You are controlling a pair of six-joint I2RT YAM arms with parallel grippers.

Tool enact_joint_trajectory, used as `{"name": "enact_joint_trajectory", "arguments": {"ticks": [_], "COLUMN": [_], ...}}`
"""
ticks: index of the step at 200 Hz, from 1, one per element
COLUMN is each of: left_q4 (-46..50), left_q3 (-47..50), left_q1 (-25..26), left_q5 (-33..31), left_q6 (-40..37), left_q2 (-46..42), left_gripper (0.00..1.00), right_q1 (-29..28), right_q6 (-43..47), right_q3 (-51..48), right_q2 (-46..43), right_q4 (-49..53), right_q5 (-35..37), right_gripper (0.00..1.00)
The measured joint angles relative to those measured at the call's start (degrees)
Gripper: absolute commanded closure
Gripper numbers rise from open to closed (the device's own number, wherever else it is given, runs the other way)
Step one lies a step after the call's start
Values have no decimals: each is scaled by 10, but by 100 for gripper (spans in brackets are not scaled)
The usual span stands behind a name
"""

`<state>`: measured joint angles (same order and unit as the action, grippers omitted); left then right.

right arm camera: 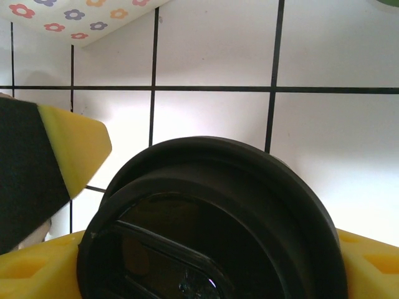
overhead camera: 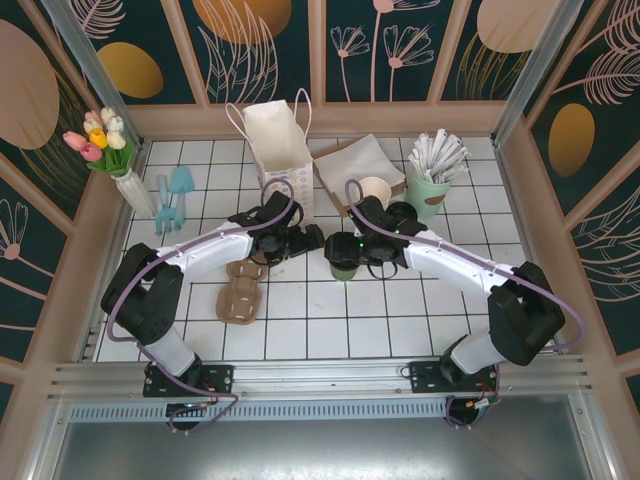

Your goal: Pack the takeout coffee

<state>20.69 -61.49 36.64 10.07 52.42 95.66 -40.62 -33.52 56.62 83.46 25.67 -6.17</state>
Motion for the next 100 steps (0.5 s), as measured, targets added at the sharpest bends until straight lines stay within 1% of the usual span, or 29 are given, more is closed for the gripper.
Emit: {"name": "enact_joint_trajectory", "arguments": {"ticks": [22, 57, 77, 100], "left_q4": [-6, -12, -12, -14], "left_q3": [0, 0, 0, 0], "left_q1": [0, 0, 0, 0], "left_q5": [0, 0, 0, 0], "left_q6": [0, 0, 0, 0], "left_q2": [0, 0, 0, 0], "left_gripper": [1, 1, 1, 1], "right_q1": [19, 75, 119, 186], "right_q6": [0, 5, 17, 37], "right_q3": [-19, -52, -67, -71], "right_q2": [-25, -72, -93, -103], "right_q4": [9, 33, 44, 56], "right_q5": [-3, -10, -17, -21], "right_gripper": [22, 23, 23, 24]}}
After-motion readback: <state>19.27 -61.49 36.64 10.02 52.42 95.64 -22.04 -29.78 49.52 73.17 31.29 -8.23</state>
